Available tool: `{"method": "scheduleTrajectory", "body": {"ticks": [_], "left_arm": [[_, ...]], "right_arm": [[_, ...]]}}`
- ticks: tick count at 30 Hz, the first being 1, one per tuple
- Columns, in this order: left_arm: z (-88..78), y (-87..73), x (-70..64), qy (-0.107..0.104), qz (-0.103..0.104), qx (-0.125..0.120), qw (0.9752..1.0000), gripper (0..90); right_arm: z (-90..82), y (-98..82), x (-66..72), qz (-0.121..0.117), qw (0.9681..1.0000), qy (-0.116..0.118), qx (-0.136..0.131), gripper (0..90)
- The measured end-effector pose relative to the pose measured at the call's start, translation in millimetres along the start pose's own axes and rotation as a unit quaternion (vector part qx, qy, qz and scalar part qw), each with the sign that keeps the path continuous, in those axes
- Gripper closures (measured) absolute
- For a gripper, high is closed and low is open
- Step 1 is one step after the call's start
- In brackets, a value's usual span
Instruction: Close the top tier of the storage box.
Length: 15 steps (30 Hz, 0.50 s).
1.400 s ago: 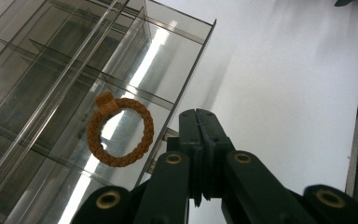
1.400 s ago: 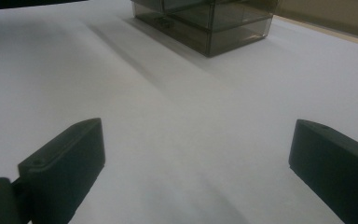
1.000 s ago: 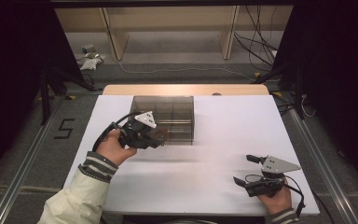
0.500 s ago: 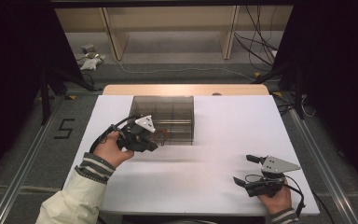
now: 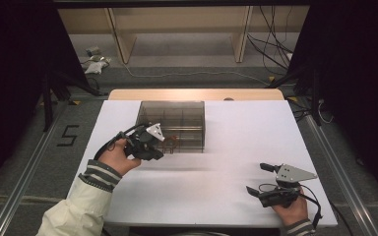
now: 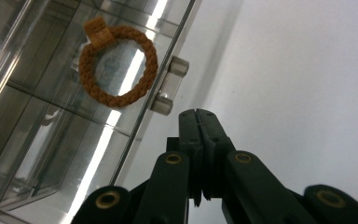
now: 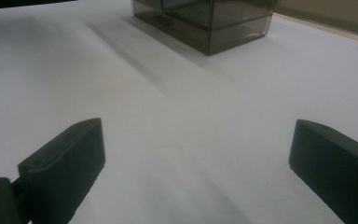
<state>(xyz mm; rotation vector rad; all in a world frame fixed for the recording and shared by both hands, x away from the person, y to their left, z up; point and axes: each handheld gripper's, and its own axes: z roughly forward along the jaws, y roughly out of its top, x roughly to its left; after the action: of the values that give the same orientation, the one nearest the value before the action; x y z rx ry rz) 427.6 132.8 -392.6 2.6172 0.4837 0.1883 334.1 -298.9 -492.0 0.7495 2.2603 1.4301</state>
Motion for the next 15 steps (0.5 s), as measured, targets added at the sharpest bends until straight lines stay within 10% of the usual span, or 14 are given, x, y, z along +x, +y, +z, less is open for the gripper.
{"method": "scheduleTrajectory", "body": {"ticks": [15], "left_arm": [[12.0,-2.8,9.9,0.027,-0.008,0.032,0.9991,87.8]], "right_arm": [[-0.1,0.0,0.1,0.000,1.0000,0.000,0.000,4.6]]}}
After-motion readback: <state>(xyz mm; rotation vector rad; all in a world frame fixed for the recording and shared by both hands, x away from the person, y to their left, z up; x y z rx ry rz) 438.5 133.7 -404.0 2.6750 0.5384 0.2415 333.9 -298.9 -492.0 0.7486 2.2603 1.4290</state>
